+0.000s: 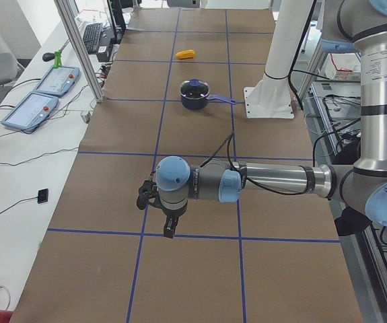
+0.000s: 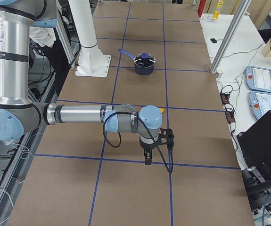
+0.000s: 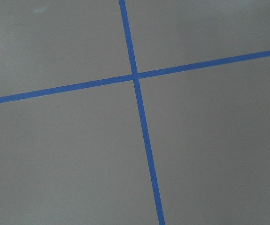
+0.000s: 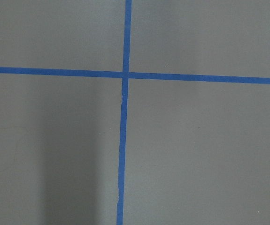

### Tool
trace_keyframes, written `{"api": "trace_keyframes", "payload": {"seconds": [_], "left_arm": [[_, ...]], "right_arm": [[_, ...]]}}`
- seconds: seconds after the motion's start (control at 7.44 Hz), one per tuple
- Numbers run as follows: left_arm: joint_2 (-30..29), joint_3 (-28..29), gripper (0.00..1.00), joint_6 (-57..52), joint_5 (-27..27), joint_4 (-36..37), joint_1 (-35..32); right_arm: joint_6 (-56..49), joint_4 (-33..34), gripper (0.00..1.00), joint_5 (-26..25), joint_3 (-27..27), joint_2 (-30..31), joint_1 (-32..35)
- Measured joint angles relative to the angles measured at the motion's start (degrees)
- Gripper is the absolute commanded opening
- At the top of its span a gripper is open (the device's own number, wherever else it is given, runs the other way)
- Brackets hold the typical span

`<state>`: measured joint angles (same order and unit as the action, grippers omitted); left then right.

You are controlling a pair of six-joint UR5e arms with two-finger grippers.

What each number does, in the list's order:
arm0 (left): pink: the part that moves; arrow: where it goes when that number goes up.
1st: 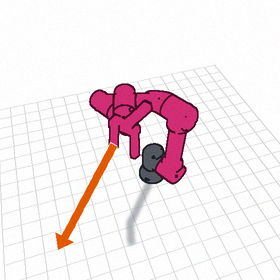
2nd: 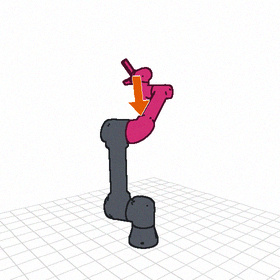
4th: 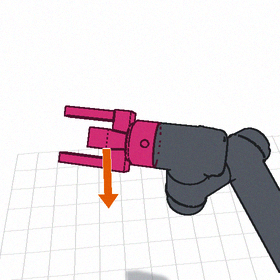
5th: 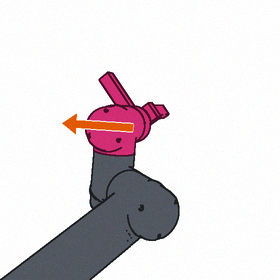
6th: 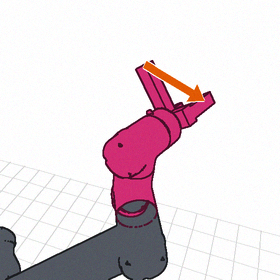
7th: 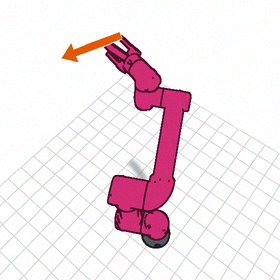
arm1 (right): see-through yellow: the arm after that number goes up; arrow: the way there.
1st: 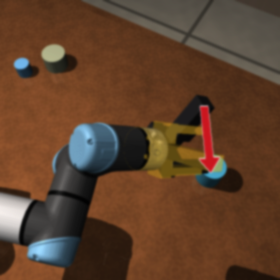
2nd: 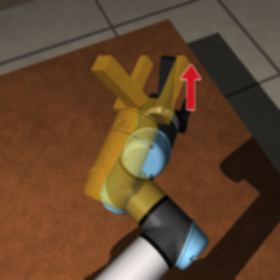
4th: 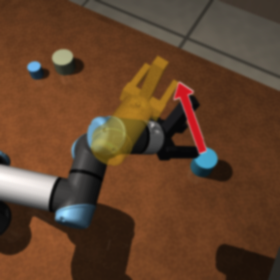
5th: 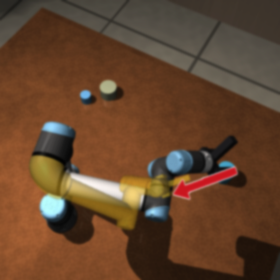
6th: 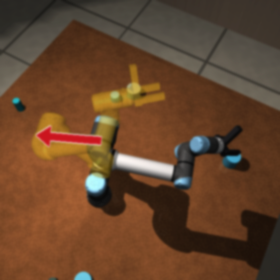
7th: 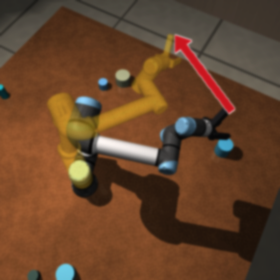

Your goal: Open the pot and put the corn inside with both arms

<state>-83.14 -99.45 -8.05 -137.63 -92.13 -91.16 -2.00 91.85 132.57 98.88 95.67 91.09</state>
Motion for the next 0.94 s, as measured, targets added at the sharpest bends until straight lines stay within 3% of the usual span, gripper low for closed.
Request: {"api": "trace_keyframes", "payload": {"seconds": [0.4,0.67,0.94], "left_arm": [[-0.4,-2.2,0.98,0.4,-0.2,-0.4,0.0],[-2.6,-4.1,0.98,0.5,0.0,-3.8,0.0],[-3.3,-4.5,0.98,0.3,-0.5,-7.2,-0.1]], "right_arm": [[0.6,-1.8,1.0,0.0,1.8,-1.5,-0.2],[0.8,-9.5,1.0,0.4,2.4,-2.4,-0.2],[0.4,-12.9,1.0,0.9,1.8,-2.5,-0.1]]}}
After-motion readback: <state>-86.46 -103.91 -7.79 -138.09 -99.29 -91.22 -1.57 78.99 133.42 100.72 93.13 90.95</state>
